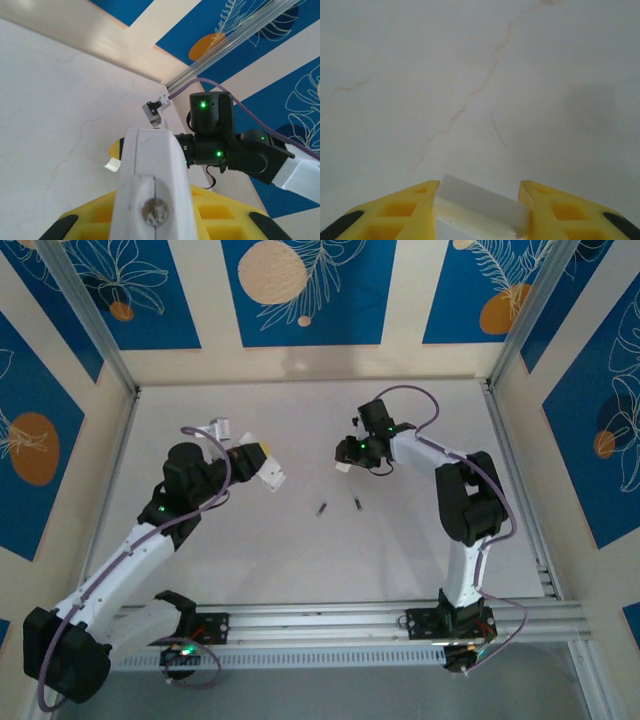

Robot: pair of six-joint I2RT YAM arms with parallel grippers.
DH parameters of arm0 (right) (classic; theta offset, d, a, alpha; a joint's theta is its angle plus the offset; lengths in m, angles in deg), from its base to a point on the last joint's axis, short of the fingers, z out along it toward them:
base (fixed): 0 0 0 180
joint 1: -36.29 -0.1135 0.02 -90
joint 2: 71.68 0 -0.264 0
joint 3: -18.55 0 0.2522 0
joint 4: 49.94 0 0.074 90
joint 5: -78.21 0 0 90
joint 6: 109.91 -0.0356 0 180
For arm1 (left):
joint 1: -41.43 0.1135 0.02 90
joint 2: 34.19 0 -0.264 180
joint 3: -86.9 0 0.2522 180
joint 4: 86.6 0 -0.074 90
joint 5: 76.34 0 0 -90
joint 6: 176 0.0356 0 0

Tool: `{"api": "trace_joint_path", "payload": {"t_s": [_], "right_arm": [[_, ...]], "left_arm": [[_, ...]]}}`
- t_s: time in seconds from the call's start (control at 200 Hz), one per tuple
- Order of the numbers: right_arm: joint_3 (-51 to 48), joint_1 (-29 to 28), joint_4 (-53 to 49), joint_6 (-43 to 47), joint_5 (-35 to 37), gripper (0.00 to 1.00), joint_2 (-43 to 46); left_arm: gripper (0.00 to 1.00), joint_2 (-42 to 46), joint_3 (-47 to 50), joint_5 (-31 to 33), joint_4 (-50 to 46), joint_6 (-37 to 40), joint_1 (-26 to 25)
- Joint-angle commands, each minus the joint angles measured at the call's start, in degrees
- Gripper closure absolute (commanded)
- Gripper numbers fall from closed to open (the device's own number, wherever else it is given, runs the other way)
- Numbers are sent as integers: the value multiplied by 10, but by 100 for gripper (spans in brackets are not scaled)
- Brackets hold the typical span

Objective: Load the batteries into the remote control

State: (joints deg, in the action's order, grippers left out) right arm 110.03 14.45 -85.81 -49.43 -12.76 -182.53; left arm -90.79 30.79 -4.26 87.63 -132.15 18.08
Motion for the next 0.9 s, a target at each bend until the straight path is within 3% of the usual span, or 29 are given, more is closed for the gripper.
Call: {"api": "trace_joint_path", "payload": {"t_s": [0.0, 0.235, 0.48, 0.635, 0.895], "right_arm": [[32, 17, -40, 5, -31, 56, -22], [44, 29, -56, 9, -29, 42, -47], [49, 35, -76, 18, 5, 36, -29], [-1, 34, -48, 4, 9, 33, 65], [-106, -15, -13, -29, 9, 30, 204]], "left_arm": [[96, 10, 20, 0, 19, -11, 7], [96, -9, 47, 11, 44, -25, 7], [96, -30, 75, 35, 60, -33, 7], [96, -59, 98, 51, 91, -35, 7], [96, -152, 110, 85, 127, -1, 7]]}}
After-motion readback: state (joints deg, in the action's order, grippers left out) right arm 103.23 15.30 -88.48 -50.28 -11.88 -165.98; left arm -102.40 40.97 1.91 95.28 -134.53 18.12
